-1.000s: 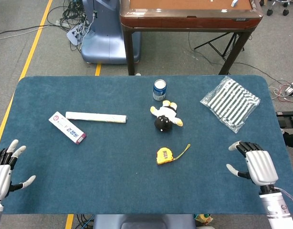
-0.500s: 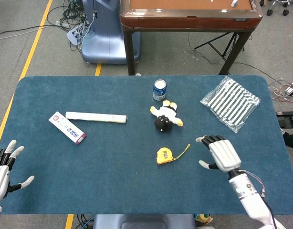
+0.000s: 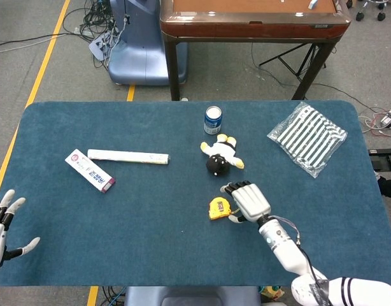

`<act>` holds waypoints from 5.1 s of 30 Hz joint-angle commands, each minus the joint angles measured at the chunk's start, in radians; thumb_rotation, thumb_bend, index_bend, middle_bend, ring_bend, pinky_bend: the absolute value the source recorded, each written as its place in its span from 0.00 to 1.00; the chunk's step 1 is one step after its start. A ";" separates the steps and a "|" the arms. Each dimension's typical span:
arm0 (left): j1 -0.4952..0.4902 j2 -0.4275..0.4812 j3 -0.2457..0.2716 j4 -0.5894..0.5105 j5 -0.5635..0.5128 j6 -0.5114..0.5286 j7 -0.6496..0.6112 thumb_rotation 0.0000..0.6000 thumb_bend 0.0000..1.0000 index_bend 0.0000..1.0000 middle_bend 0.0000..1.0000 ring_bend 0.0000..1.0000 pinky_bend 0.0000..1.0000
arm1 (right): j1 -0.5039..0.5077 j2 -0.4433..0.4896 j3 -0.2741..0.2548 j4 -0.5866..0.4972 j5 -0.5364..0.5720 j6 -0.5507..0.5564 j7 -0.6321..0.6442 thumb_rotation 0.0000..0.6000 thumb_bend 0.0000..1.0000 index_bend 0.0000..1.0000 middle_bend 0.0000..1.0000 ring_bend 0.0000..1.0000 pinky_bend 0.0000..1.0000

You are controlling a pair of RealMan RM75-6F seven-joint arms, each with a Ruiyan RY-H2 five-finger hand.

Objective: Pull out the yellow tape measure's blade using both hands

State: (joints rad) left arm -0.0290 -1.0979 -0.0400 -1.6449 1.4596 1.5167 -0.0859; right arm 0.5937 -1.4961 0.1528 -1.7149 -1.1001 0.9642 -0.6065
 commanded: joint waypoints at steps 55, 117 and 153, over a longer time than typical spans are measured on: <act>-0.194 0.061 -0.091 0.000 -0.082 -0.284 -0.077 1.00 0.13 0.17 0.07 0.00 0.00 | 0.180 -0.116 0.052 -0.024 0.194 0.118 -0.157 1.00 0.51 0.46 0.50 0.43 0.29; -0.426 -0.193 -0.201 -0.181 -0.283 -0.372 -0.058 1.00 0.13 0.00 0.00 0.00 0.00 | 0.490 -0.549 0.290 0.155 0.287 0.337 -0.305 1.00 0.52 0.47 0.50 0.43 0.29; -0.450 -0.218 -0.212 -0.186 -0.326 -0.378 -0.031 1.00 0.13 0.00 0.00 0.00 0.00 | 0.555 -0.623 0.345 0.280 0.301 0.299 -0.280 1.00 0.52 0.47 0.50 0.43 0.29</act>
State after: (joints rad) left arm -0.4786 -1.3162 -0.2519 -1.8305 1.1340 1.1392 -0.1169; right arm 1.1468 -2.1166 0.4955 -1.4385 -0.7989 1.2654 -0.8882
